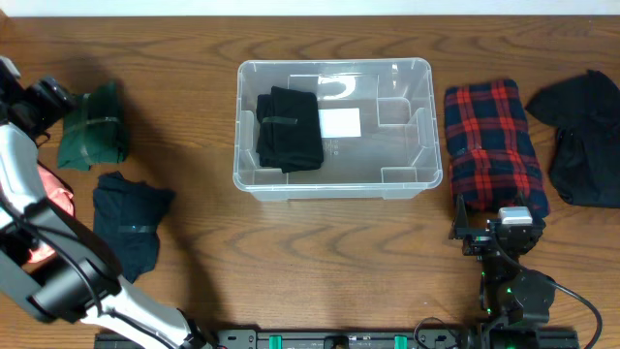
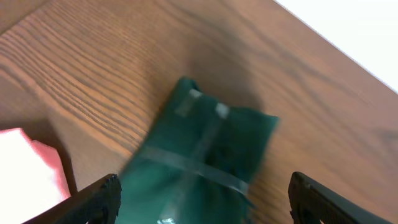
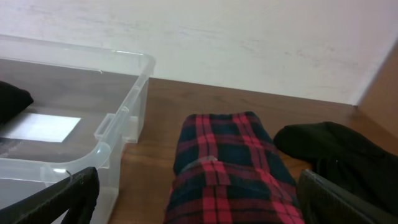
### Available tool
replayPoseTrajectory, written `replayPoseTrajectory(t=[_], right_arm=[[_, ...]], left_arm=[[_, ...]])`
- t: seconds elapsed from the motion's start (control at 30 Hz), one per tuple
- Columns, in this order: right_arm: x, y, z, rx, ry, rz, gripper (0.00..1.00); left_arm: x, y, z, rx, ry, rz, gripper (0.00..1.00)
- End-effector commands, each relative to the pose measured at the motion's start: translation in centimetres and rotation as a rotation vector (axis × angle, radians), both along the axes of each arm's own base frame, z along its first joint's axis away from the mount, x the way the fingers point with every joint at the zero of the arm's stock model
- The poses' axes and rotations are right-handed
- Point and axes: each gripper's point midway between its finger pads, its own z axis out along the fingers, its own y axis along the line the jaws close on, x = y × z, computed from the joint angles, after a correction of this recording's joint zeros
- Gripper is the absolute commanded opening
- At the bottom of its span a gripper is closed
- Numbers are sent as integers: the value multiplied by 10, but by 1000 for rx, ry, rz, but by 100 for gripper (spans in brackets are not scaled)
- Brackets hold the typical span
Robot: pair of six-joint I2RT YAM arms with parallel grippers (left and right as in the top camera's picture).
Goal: Pack container
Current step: 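Move left gripper to the taped green cloth and grasp it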
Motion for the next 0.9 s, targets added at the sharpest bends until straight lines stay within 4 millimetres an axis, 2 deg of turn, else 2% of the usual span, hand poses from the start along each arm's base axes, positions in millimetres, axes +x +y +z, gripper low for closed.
replayPoseTrajectory(t=[0.0,0.2,0.47,0.6,0.7,0.87], right_arm=[[0,2,-1,-15,2,8,99],[0,2,-1,-14,2,8,99],[0,2,-1,-15,2,8,99],[0,2,-1,-15,2,8,99],[0,2,-1,-15,2,8,99],[0,2,-1,-15,2,8,99]], left_arm=[[6,3,-27,31,33,-73,86],[15,17,-69,40,52,-87,87],[11,30,-115,5,84,-66,88],[11,20,-136,-55,93,-96,88],[14,4,-145,-134,70,-145,87],[17,-19,-145,-254,39,-182,69]])
